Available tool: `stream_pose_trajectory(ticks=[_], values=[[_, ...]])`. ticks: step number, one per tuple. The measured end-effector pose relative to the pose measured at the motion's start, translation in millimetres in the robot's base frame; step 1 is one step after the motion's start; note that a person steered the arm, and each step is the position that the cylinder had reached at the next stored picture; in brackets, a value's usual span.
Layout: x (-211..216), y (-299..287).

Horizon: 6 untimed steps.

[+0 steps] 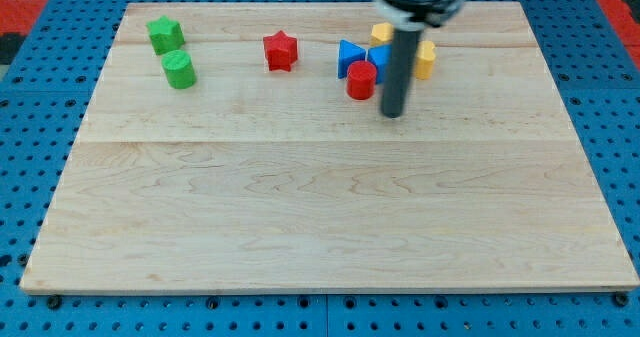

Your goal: Place the red circle below the heart

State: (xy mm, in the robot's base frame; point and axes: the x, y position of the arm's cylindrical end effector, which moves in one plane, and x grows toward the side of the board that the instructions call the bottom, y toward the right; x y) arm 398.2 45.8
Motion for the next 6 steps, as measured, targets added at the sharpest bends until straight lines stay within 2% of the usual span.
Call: stream_pose_trajectory(ticks=[1,2,4,6], values=[[-26.8,-57.0],[-47.9,-56.8],[-49.8,46.3],[-120.0,88.4]])
